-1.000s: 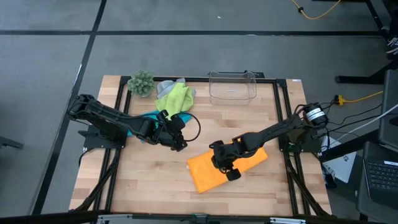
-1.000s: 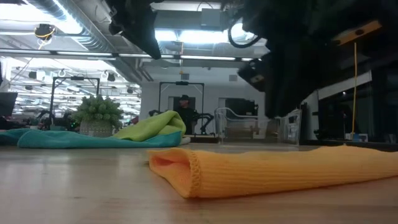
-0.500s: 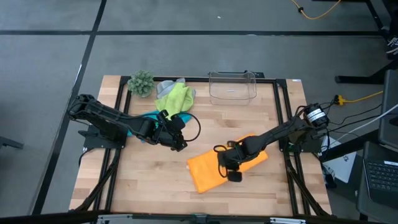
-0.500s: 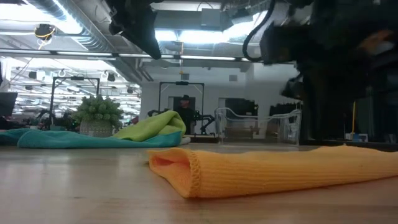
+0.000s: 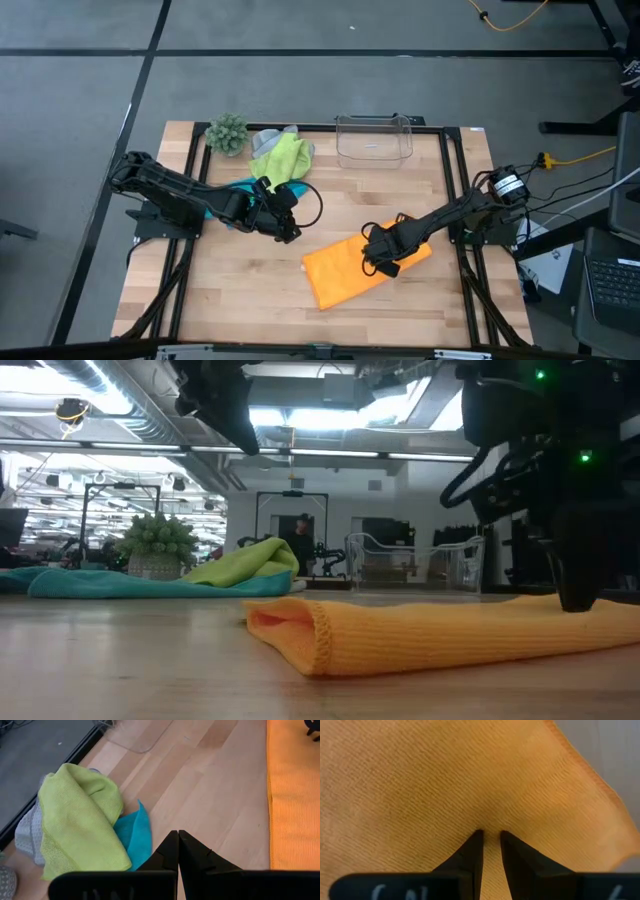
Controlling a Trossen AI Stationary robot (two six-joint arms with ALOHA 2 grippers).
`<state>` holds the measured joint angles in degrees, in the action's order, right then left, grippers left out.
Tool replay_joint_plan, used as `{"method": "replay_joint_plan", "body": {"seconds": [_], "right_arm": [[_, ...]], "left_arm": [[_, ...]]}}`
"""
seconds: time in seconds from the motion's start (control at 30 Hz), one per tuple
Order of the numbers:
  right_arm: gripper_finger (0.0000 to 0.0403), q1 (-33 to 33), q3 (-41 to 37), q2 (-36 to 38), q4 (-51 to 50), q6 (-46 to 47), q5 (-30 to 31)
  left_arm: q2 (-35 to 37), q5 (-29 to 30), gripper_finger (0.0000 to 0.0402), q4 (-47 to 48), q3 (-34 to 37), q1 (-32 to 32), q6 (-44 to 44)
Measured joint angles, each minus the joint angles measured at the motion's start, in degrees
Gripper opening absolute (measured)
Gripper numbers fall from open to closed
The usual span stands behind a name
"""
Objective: Fold microfiber towels
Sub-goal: Fold the orange microfiber cloth
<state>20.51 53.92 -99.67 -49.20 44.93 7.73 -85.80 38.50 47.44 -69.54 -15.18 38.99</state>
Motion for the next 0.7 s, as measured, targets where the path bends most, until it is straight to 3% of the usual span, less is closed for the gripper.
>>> {"method": "replay_joint_plan", "body": {"seconds": [0.13,0.3,0.47,0.7], "right_arm": [[0.0072,-2.4,-2.4,0.3,3.5,-2.4,2.9],[0.0072,-5.8,-3.1,-0.1,6.9,-9.9,16.6],[0.0072,-10.1,-3.1,-0.2,18.7,-24.7,16.1],[0.0072,-14.6,-3.1,-0.3,37.5,-42.1,9.5]], "left_arm": [[0.0,0.0,0.0,-0.1,0.0,0.0,0.0],[0.0,0.0,0.0,-0.2,0.0,0.0,0.0],[0.0,0.0,0.0,-0.4,0.0,0.0,0.0],[0.0,0.0,0.0,-0.4,0.0,0.0,0.0]]}}
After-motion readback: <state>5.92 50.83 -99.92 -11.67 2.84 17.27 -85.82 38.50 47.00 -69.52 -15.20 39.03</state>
